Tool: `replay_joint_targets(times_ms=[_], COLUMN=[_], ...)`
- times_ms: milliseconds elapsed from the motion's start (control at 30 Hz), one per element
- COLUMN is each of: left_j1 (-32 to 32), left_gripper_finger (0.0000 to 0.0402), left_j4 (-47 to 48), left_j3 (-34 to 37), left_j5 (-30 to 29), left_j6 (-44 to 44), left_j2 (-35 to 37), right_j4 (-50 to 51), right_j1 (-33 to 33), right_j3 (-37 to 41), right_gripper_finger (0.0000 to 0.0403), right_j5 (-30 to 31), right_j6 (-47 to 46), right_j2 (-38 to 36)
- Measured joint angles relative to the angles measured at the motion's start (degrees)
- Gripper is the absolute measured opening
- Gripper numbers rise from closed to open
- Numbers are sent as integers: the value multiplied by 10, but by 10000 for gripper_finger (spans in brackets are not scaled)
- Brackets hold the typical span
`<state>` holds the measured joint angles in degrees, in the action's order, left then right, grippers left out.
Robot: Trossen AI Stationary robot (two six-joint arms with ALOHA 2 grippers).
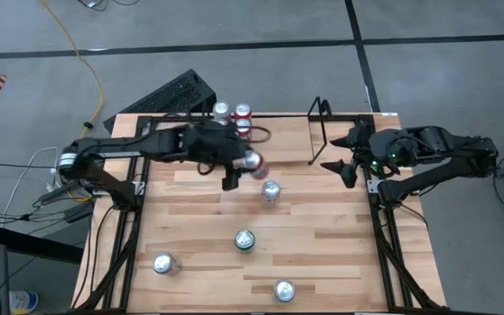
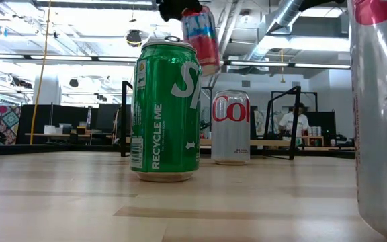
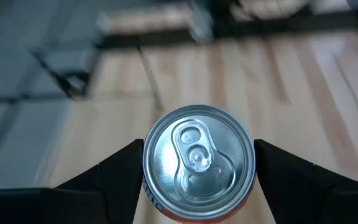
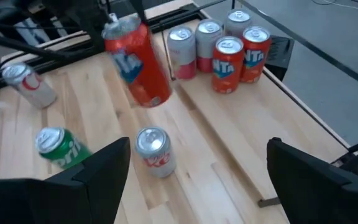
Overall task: Place canned beverage on shelf
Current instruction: Put the red soda can on the shelf aligned with the other red soda cans
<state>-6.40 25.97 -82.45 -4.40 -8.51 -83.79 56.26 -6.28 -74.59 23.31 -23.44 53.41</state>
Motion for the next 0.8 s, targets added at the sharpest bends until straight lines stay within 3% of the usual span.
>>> replay_joint_targets(times_ms=[67, 200, 300, 800], left_j1=[-6, -33, -53, -114], left_gripper_finger=[259, 259, 259, 259], left_j4=[-63, -102, -87, -82], left_j3=[54, 116, 126, 125], left_j5=[-6, 58, 88, 113], left_j6=[-3, 8, 9, -63], left_j2=[32, 51, 45, -30], right_j4=[-8, -20, -24, -28], right_j1=[10, 26, 33, 37], right_j3=[0, 0, 0, 0], right_gripper_finger=[352, 352, 352, 352], right_j5=[-3, -7, -8, -34], right_j6=[0, 9, 11, 10], right_j2=[7, 16, 23, 64])
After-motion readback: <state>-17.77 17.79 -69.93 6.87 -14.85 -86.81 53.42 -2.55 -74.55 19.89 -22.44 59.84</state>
